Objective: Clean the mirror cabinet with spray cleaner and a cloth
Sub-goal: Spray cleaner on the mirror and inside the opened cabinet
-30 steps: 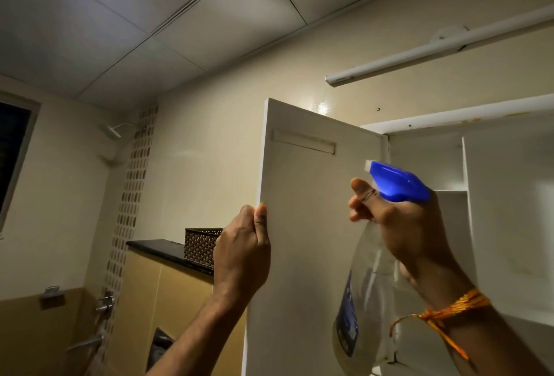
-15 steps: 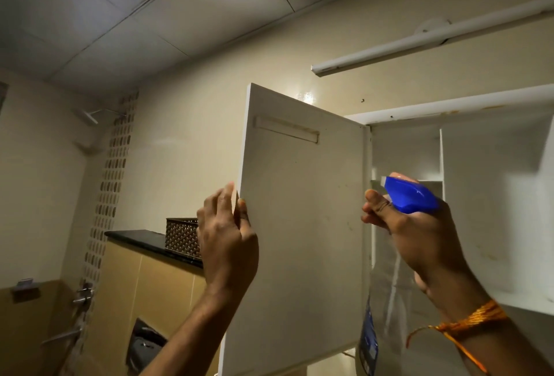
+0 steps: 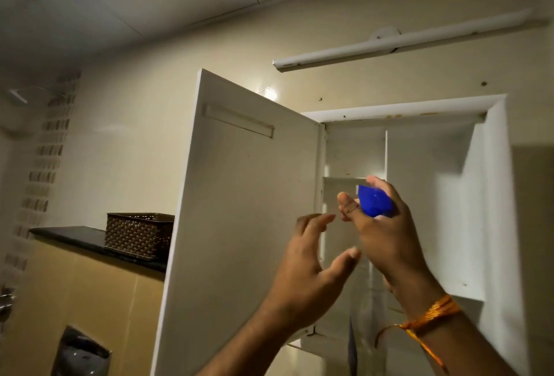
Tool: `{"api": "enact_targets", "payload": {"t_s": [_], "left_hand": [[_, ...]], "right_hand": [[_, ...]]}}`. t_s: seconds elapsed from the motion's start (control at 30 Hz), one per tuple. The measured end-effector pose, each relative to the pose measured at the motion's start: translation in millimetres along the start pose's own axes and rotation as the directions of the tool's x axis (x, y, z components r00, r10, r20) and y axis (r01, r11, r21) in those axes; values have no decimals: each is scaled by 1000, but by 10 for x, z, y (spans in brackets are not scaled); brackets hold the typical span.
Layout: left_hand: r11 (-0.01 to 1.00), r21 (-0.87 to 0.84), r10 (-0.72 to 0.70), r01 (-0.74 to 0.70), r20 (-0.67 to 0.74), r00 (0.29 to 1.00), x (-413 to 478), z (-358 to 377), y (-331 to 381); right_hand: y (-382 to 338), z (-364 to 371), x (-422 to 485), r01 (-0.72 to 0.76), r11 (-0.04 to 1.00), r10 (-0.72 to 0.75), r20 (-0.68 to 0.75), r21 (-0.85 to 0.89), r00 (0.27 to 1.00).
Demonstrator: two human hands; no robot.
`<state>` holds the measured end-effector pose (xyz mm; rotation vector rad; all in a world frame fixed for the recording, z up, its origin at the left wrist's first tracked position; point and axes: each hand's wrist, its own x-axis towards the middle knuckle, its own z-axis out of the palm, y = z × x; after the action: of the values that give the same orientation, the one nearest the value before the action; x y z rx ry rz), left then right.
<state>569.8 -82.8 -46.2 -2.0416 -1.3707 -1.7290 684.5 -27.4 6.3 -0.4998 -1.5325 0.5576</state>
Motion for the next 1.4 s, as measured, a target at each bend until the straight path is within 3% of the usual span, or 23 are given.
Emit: {"api": "enact_targets", "payload": {"t_s": [0.1,0.3,0.47,0.73,0.87,0.97,1.1,1.2,1.4], "left_hand": [[981,-178,-47,71,140,989,141,231,80],[946,-306,-48,105,189,981,318,493,178],[817,-525,-82,240,306,948,482,616,228],[831,-524,-56,187,257,965,579,872,363],[826,-499,-193,262,187,963,737,848,165],[818,-494,-268,295,128,955,903,732,43],[721,-575,-352,387,177,919,1183,554,120],[676,-623,-360,394,188,914,1416,441,228],[783,-582,-217,220,76,973,1721,372,473]], "right_hand": [[29,-86,3,-4,998,4,13,-68,1000],[46,-284,71,-35,981,43,41,-190,998],[55,-391,197,-148,963,182,141,-226,973],[148,-578,338,-235,957,279,323,-169,905],[241,-820,368,-200,973,229,446,-113,865],[419,-947,401,-115,960,202,346,-257,916],[1037,-964,457,-45,850,143,147,-525,979],[1534,-928,504,24,677,79,105,-736,991],[1825,-884,598,203,468,-138,156,-860,978]]}}
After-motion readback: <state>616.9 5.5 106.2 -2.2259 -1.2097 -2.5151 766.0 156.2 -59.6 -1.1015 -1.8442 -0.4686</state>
